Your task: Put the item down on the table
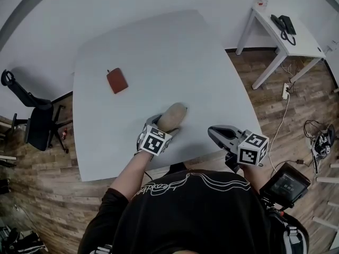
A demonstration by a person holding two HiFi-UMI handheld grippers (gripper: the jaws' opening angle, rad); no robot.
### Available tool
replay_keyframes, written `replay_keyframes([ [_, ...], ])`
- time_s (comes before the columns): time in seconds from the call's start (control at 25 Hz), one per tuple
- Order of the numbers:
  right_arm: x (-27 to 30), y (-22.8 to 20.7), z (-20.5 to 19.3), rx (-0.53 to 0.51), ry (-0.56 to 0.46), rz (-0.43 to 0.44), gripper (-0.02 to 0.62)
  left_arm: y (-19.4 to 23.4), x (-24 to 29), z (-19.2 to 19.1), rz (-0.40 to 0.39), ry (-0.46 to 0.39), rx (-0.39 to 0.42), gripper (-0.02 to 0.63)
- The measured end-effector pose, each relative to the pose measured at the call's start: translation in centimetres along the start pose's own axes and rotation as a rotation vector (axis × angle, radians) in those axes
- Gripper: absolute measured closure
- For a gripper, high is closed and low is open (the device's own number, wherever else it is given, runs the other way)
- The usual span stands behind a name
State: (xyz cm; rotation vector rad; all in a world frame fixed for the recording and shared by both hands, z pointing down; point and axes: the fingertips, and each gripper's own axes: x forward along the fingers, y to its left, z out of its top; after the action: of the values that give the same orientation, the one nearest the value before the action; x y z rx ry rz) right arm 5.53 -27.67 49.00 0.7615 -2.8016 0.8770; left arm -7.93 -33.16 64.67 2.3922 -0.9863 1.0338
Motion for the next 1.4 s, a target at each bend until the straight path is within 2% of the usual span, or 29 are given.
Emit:
replay_keyframes([
  [0.32,0.4,0.0,-0.3,0.009,0.013,0.002,0.586,2.0,0.3,-0.6,0.047,-0.004,-0.051,0.213],
  [0.56,0.9,-0.1,-0.4,0.016,0.026,0.002,0.586,2.3,1.0,-1.6,0.043,0.032,-0.023,0.213],
  [0.72,1.1,0.0,-0.4,0.019,0.039,0.004,0.586,2.3,1.3,-1.7,0.048,0.025,-0.016,0.213],
  [1.2,1.0,0.2,-0.6,0.019,0.051,0.002,0.586,2.3,1.5,-1.7,0.105,-0.005,0.07,0.209],
  [1.4,1.1,0.2,-1.1,0.031,0.061,0.006,0.586,2.6,1.6,-1.6,0.099,-0.03,0.039,0.191],
])
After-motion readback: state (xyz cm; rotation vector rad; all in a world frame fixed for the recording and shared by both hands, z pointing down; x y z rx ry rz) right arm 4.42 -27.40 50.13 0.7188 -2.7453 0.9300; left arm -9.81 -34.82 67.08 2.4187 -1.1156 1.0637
